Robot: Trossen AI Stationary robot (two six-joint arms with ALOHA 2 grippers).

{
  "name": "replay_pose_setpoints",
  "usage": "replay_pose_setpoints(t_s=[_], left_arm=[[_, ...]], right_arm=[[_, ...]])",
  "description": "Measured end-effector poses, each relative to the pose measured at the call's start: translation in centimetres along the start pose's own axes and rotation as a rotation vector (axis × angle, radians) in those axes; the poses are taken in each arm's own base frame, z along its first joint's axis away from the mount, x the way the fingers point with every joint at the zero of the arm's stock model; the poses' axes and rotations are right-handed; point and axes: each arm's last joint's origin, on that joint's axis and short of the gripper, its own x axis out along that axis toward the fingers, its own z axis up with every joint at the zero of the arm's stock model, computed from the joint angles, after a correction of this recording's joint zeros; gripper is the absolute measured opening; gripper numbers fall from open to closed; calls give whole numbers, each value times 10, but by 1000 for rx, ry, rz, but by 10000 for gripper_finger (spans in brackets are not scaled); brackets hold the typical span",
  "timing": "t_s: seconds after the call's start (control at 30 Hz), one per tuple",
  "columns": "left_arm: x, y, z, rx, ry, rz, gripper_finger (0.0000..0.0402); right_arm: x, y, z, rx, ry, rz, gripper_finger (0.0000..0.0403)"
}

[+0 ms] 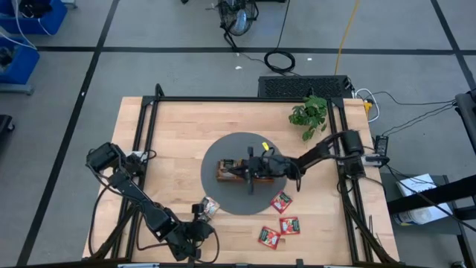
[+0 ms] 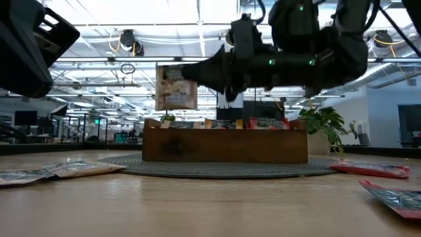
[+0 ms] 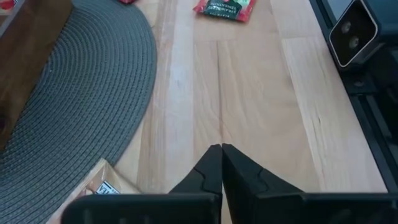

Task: Pick & Place Tea
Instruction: Put the brown tea bag into the left section of the wooden organizer

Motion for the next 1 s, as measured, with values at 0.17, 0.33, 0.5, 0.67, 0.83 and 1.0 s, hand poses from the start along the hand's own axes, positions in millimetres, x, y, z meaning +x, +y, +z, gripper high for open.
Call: replay_pose_setpoints(t_s=[0.17,0.33,0.5,0.67,0.83,1.0], left_arm=[[0,1,0,-2,-2,3,5],[1,1,1,-4,-11,15,18],[2,4,2,-9,-16,34,24],[4,5,3,-18,-18,37,9],[5,7,5,-23,-20,39,11],[6,9,6,-29,-19,46,26]], right_arm=[[2,-4,-17,-6,-7,-76,0],[3,-5,-18,-21,-2,-107,0],[3,-7,-23,-26,43,-142,0],[2,-7,-25,-22,63,-144,0],[2,-6,-28,-41,101,-143,0],[2,-7,-32,-42,135,-147,0]])
